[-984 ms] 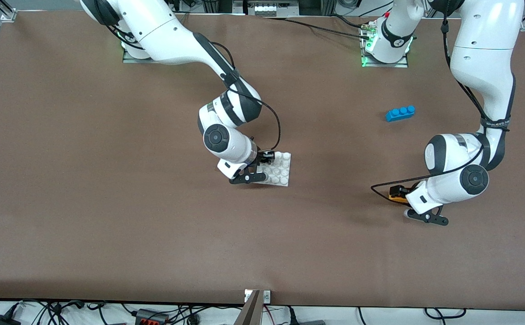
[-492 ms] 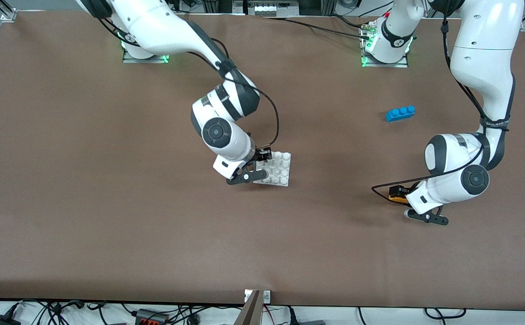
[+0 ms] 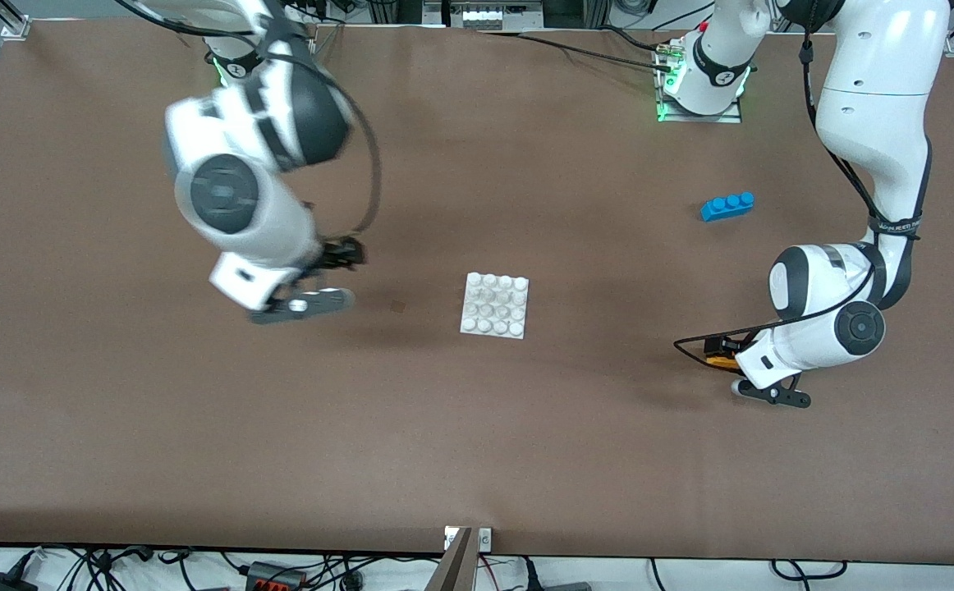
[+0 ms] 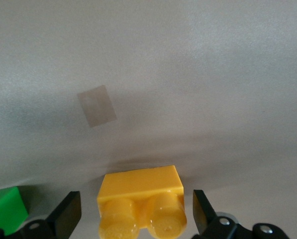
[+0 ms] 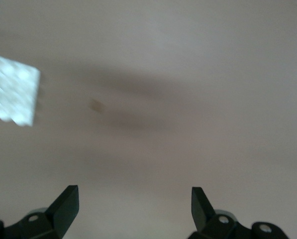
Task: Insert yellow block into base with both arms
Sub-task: 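Withdraw the right gripper to rest while the left gripper holds the yellow block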
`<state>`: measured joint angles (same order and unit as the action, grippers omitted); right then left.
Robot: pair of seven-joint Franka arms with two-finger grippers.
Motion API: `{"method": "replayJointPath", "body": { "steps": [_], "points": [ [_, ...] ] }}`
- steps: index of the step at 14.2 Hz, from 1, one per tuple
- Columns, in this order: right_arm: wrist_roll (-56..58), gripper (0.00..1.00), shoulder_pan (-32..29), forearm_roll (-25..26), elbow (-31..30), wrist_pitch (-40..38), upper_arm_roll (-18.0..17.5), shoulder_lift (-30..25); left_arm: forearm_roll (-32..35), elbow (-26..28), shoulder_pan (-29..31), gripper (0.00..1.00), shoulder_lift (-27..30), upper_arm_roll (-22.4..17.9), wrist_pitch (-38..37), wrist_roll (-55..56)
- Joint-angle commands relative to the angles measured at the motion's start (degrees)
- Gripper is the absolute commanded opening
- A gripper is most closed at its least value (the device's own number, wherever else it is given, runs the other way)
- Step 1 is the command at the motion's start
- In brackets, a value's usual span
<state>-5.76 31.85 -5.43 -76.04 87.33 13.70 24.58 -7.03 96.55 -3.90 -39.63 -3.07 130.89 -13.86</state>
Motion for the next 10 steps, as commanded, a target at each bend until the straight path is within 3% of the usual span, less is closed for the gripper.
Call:
{"method": "replayJointPath", "body": {
  "steps": [1,2,4,6,8,10],
  "points": [
    [9.51,1.0,-8.17,0.59,-1.83,-9.16,0.8,-5.05,-1.94,0.48,0.03,0.91,0.34,-0.09,0.24,-1.7],
    [11.45,1.0,-10.73,1.03,-1.74,-9.28,1.5,-6.37,-1.85,0.48,0.03,0.9,0.34,-0.09,0.24,-1.7],
    [13.05,1.0,-11.98,8.72,-1.56,-9.98,3.17,-8.56,-1.94,0.39,0.03,0.87,0.34,-0.09,0.07,-1.61],
    [13.4,1.0,-15.13,10.09,-3.4,-8.67,2.39,-12.61,-1.85,0.48,0.03,0.85,0.34,-0.09,-0.02,-1.61],
    [12.62,1.0,-21.61,9.56,-7.16,-5.87,-4.07,-15.34,-1.94,0.48,0.03,0.85,0.43,-0.09,-0.11,-1.61],
    [12.44,1.0,-31.54,9.03,-17.5,2.36,-13.74,-22.08,-1.94,0.48,0.03,0.85,0.51,-0.09,-0.37,-1.52]
  ]
}}
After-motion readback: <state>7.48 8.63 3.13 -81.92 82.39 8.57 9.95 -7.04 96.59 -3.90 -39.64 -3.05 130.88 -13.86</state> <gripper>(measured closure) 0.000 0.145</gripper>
